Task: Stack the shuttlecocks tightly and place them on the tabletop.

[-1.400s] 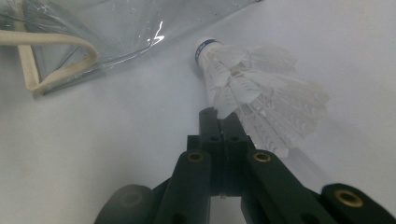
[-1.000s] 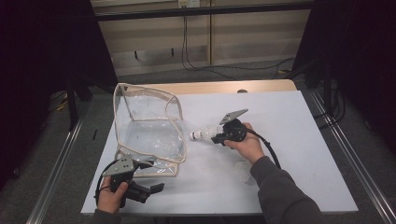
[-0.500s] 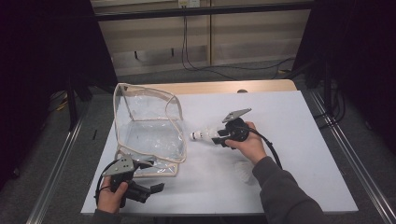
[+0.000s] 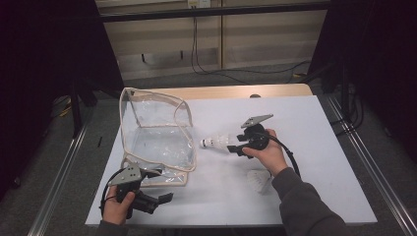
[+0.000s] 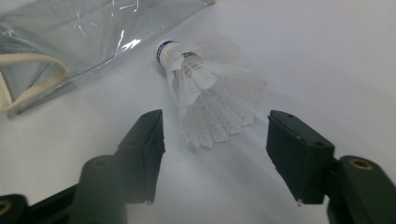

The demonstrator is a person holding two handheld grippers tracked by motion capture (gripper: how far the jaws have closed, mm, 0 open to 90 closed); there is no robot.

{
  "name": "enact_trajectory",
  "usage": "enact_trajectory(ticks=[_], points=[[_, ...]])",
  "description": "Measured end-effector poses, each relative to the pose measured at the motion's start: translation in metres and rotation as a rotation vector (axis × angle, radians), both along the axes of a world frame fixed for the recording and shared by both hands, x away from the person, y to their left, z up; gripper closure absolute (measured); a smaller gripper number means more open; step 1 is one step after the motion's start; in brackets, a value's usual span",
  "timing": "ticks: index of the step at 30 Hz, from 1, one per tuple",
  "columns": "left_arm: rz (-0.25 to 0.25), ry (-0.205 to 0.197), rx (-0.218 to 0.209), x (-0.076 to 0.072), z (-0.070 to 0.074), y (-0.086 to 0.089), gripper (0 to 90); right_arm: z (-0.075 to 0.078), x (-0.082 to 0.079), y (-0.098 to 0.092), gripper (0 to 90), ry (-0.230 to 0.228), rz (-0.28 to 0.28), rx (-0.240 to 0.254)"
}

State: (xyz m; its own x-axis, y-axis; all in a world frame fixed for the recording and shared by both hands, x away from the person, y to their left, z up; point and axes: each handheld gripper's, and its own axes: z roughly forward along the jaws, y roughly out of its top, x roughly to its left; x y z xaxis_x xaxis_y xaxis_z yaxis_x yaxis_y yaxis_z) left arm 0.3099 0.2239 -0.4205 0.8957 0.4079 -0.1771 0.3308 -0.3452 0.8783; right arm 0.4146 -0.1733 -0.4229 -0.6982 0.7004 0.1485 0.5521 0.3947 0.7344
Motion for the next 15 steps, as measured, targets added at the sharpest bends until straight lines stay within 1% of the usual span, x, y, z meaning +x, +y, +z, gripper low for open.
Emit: enact_trajectory(ticks=[3, 5, 6, 7, 9, 10, 15], points=[[0.000, 0.000, 0.000, 0.000, 0.000, 0.000, 5.3, 0.001, -0.002, -0.001, 33.8, -0.006, 0.002, -0.012], [0.000, 0.001, 0.002, 0.000, 0.000, 0.000, 5.3, 0.004, -0.005, -0.003, 28.5, 0.001, 0.006, -0.027], [0.000, 0.001, 0.002, 0.000, 0.000, 0.000, 5.3, 0.004, -0.005, -0.003, 28.5, 0.001, 0.006, -0.027], [0.000, 0.000, 0.002, 0.000, 0.000, 0.000, 5.3, 0.005, -0.006, -0.004, 27.7, -0.001, 0.000, -0.023], [0.001, 0.001, 0.001, 0.000, 0.000, 0.000, 5.3, 0.006, -0.009, -0.008, 27.2, -0.003, -0.002, 0.002], [0.001, 0.001, 0.001, 0.000, 0.000, 0.000, 5.3, 0.009, -0.011, -0.011, 25.3, -0.008, -0.007, 0.018], [-0.001, 0.003, 0.002, 0.000, 0.000, 0.000, 5.3, 0.014, -0.017, -0.016, 23.6, -0.009, 0.000, 0.025]])
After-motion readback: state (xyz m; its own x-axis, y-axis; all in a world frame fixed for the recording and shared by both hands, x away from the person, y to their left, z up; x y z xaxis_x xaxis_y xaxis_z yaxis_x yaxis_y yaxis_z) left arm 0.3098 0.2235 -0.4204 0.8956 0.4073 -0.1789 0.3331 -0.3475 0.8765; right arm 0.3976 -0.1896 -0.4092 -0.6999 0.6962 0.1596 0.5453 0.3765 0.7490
